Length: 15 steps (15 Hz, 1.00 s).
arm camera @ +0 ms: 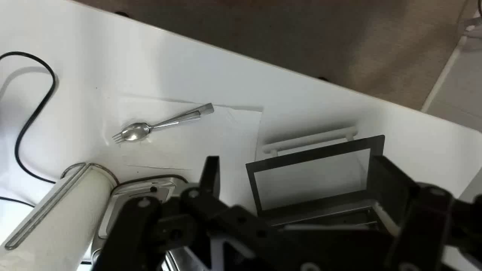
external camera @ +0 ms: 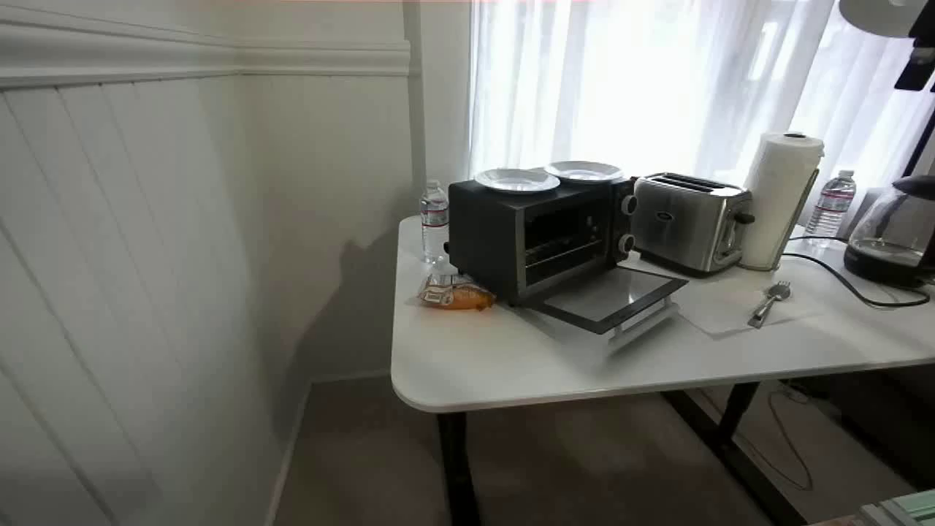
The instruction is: Move one glass plate to the left of the table
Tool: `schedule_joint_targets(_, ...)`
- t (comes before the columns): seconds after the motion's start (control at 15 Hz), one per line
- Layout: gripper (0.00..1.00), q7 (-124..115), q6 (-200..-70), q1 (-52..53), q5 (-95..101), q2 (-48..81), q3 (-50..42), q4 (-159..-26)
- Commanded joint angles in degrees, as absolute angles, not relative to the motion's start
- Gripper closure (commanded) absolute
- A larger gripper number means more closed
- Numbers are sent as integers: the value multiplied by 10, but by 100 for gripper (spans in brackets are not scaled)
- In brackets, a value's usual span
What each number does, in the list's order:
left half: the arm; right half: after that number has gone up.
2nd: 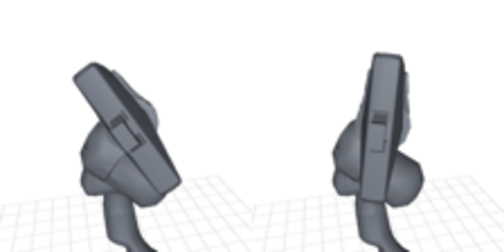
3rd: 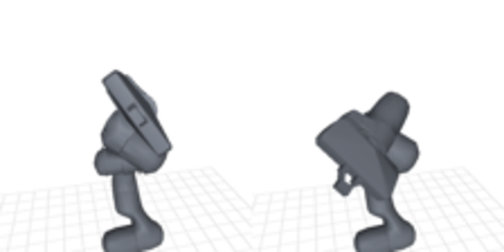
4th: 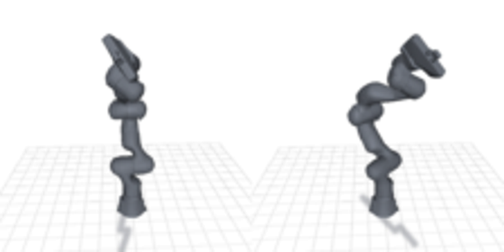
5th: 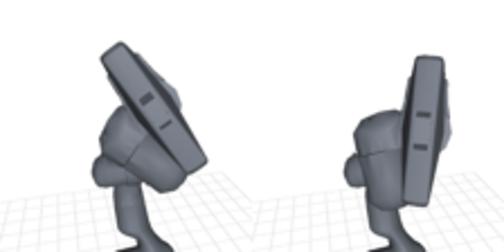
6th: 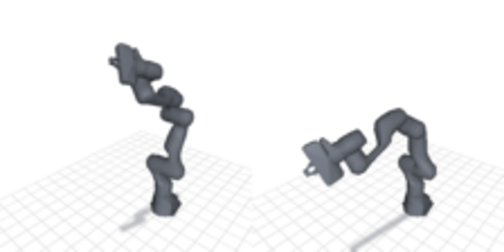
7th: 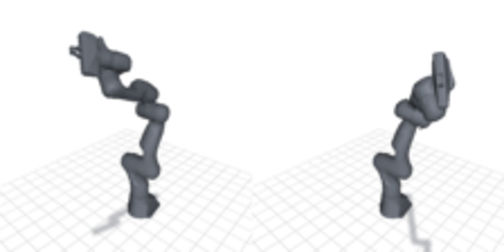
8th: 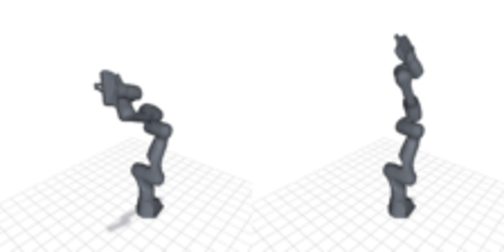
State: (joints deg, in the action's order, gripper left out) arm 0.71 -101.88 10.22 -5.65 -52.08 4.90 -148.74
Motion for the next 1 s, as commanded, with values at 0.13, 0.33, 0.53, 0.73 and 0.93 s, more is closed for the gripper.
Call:
schedule_joint_targets(0.13, 0, 11, -1017, 96, -60, -521, 53, -1486)
schedule_joint_targets(0.33, 0, 11, -1017, 96, -60, -521, 53, -1486)
schedule_joint_targets(0.53, 0, 11, -1017, 96, -60, -521, 53, -1486)
schedule_joint_targets(0.73, 0, -2, -1040, 93, -60, -506, 65, -1484)
schedule_joint_targets(0.93, 0, -54, -1083, 91, -87, -446, 90, -1466)
